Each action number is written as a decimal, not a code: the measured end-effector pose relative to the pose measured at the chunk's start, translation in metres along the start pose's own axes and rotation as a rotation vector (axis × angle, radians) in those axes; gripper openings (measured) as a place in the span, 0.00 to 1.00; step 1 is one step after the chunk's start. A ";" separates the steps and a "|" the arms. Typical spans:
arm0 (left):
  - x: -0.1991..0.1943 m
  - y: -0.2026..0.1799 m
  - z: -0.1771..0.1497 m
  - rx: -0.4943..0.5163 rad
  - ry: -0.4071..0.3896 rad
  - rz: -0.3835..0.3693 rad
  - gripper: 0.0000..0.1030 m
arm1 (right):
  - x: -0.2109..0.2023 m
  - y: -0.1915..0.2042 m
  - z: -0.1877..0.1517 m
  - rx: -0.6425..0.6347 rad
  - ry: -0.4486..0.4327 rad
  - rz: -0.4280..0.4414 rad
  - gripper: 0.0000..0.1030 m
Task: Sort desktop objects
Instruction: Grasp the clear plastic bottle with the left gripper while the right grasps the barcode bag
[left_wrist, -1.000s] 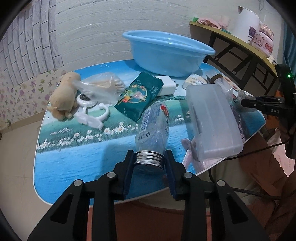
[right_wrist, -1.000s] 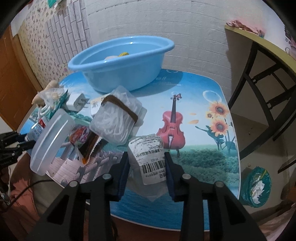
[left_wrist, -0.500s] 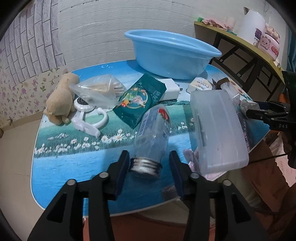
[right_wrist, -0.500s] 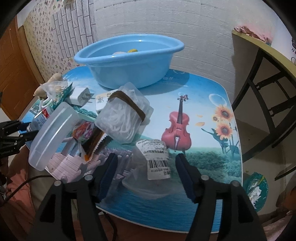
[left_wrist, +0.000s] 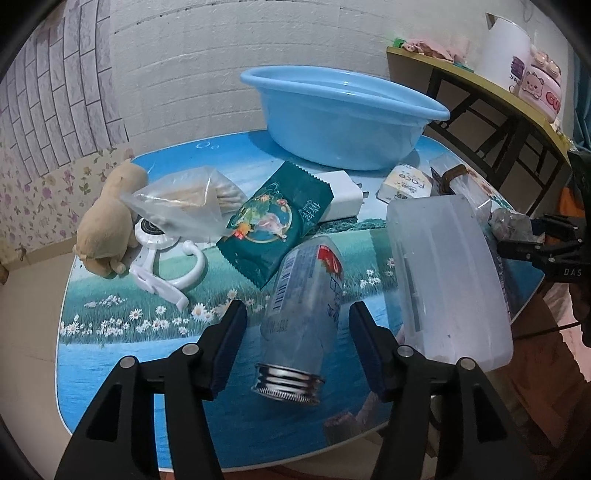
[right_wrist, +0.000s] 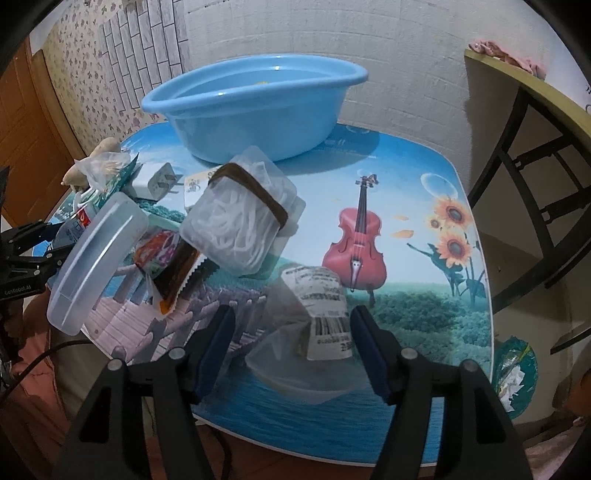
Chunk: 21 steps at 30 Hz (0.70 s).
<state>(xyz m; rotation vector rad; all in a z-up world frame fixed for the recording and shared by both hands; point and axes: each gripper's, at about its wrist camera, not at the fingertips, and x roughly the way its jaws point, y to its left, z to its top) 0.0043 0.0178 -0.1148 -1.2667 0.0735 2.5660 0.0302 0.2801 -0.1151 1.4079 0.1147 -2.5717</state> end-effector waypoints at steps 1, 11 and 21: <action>0.000 0.001 0.000 -0.005 -0.005 0.000 0.55 | 0.001 -0.001 -0.001 0.006 0.000 -0.001 0.63; -0.004 0.009 0.000 -0.064 -0.031 -0.044 0.40 | 0.000 -0.015 -0.001 0.071 -0.020 0.011 0.36; -0.035 0.005 0.013 -0.072 -0.103 -0.050 0.39 | -0.033 -0.001 0.011 0.041 -0.118 0.096 0.33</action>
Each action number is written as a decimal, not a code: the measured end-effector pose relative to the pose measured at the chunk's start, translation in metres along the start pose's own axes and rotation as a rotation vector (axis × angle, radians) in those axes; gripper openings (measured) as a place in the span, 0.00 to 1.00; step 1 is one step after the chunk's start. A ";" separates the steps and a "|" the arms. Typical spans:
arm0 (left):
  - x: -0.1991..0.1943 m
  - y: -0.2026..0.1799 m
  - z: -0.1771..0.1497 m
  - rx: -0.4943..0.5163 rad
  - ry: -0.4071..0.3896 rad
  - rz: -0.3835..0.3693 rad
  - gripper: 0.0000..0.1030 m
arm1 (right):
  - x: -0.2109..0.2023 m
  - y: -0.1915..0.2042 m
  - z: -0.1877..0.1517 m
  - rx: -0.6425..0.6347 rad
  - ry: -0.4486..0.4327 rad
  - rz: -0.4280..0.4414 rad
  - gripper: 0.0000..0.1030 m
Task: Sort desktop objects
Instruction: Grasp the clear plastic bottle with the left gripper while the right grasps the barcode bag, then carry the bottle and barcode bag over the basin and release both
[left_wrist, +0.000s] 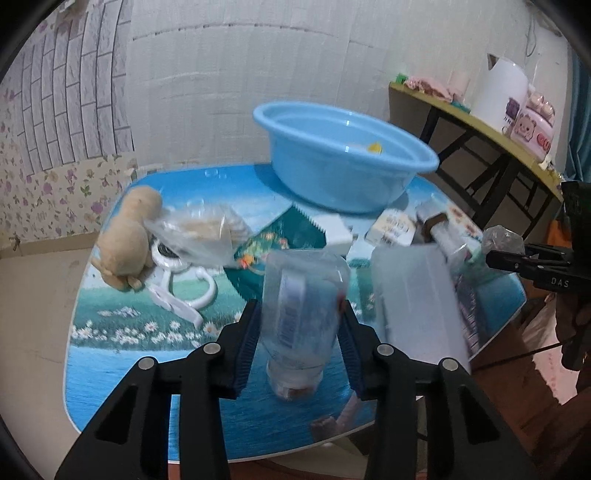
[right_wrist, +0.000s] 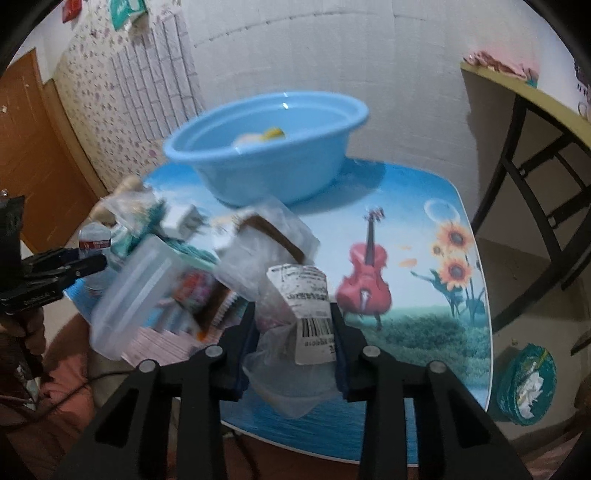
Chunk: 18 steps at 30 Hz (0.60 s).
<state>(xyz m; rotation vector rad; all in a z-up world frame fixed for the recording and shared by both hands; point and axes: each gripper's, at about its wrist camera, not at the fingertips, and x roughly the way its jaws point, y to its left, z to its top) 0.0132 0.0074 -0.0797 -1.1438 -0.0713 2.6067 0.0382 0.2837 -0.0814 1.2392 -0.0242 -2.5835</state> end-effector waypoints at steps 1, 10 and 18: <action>-0.003 -0.001 0.003 0.001 -0.010 0.000 0.38 | -0.004 0.002 0.003 0.001 -0.012 0.014 0.33; -0.012 -0.005 0.015 0.012 -0.043 -0.005 0.38 | -0.018 0.013 0.023 -0.016 -0.080 0.040 0.33; -0.022 -0.012 0.036 0.026 -0.087 -0.019 0.38 | -0.033 0.023 0.049 -0.045 -0.162 0.052 0.33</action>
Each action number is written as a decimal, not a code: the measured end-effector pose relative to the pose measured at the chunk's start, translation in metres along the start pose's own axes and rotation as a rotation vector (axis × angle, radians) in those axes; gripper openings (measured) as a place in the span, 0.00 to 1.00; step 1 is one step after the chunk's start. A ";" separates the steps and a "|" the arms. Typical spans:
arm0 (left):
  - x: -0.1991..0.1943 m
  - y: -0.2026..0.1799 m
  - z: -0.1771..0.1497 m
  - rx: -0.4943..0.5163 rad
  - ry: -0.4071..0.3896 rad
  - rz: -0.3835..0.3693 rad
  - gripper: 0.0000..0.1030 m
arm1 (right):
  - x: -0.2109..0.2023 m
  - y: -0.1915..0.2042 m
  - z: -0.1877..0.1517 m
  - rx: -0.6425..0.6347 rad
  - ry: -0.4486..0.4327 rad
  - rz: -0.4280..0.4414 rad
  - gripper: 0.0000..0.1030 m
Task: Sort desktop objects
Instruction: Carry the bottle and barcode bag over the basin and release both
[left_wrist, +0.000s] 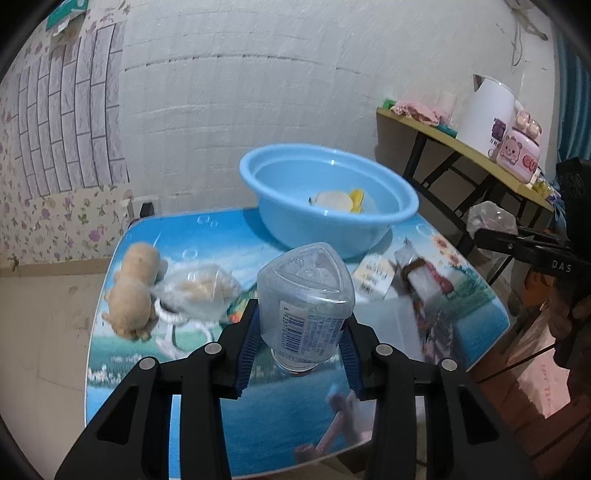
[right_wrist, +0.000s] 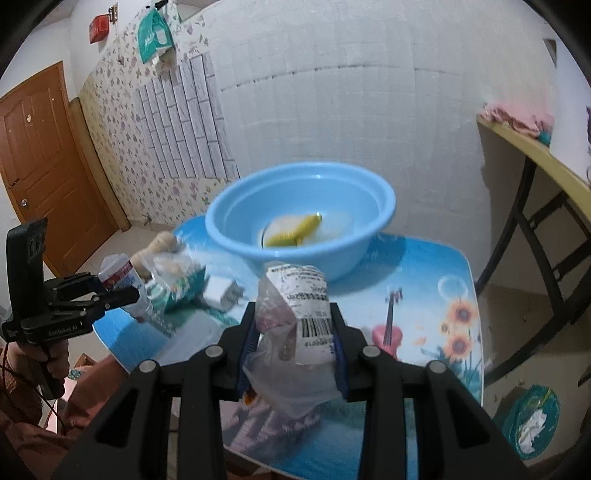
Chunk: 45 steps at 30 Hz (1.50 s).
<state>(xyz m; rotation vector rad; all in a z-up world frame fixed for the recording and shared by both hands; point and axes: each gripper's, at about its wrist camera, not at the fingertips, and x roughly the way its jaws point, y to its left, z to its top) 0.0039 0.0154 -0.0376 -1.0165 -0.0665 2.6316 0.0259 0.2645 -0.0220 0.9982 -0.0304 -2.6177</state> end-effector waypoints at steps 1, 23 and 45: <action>0.000 -0.001 0.004 -0.003 -0.010 -0.003 0.38 | 0.000 0.001 0.004 -0.003 -0.006 0.003 0.33; 0.062 -0.021 0.108 0.096 -0.074 -0.072 0.38 | 0.079 -0.009 0.068 -0.079 0.038 0.030 0.33; 0.133 -0.025 0.103 0.134 0.088 -0.083 0.38 | 0.135 -0.008 0.071 -0.126 0.181 0.089 0.35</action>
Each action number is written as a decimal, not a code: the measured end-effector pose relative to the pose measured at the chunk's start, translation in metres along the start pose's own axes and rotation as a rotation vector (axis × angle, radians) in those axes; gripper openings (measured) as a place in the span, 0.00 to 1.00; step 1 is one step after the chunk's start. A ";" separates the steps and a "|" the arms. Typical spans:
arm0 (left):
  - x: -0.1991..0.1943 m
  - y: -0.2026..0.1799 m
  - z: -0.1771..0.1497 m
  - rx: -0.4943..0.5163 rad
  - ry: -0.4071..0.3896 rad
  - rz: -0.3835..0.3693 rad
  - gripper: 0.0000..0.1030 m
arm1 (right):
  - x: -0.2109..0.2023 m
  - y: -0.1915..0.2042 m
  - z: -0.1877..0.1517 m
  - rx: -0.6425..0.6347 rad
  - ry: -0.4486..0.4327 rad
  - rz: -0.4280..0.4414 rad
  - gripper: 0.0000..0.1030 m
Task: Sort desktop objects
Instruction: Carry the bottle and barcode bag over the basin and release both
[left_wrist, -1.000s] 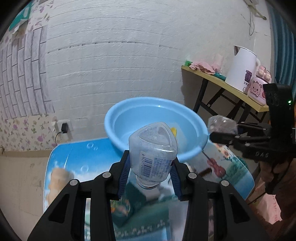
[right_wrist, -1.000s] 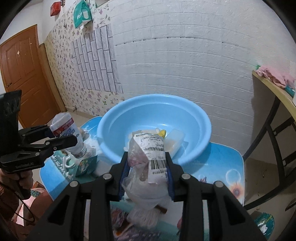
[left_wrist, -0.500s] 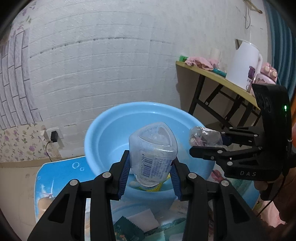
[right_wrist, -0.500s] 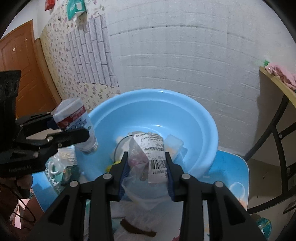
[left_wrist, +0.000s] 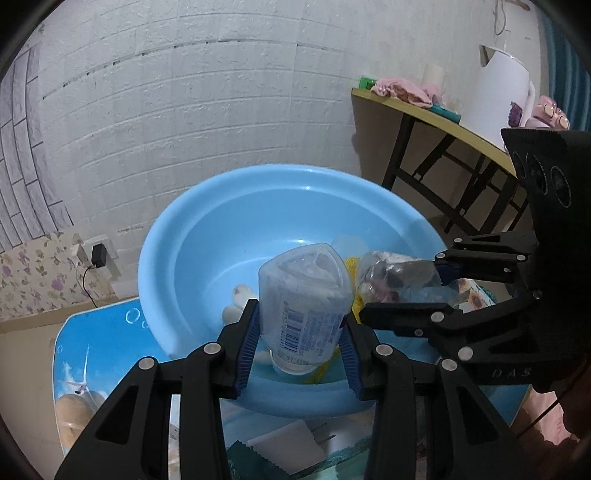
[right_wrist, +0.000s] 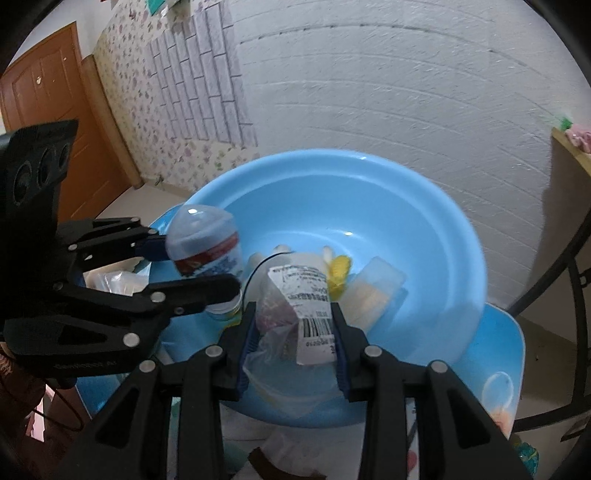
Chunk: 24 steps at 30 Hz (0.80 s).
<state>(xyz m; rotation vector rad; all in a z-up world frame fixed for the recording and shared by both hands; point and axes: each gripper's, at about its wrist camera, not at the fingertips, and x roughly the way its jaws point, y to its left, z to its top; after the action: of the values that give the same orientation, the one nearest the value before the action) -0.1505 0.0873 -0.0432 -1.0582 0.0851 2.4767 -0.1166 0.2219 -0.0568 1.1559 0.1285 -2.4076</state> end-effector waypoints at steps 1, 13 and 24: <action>0.000 0.000 0.000 0.002 -0.002 0.004 0.39 | 0.002 0.001 -0.001 -0.002 0.005 -0.002 0.36; -0.013 0.003 -0.003 -0.013 -0.023 0.027 0.61 | -0.009 -0.004 0.002 0.060 -0.035 0.004 0.60; -0.030 -0.001 -0.009 -0.001 -0.043 0.039 0.68 | -0.034 -0.001 -0.010 0.075 -0.076 -0.007 0.60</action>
<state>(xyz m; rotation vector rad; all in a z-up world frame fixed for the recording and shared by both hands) -0.1262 0.0746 -0.0286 -1.0121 0.0923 2.5334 -0.0916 0.2378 -0.0373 1.0960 0.0181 -2.4780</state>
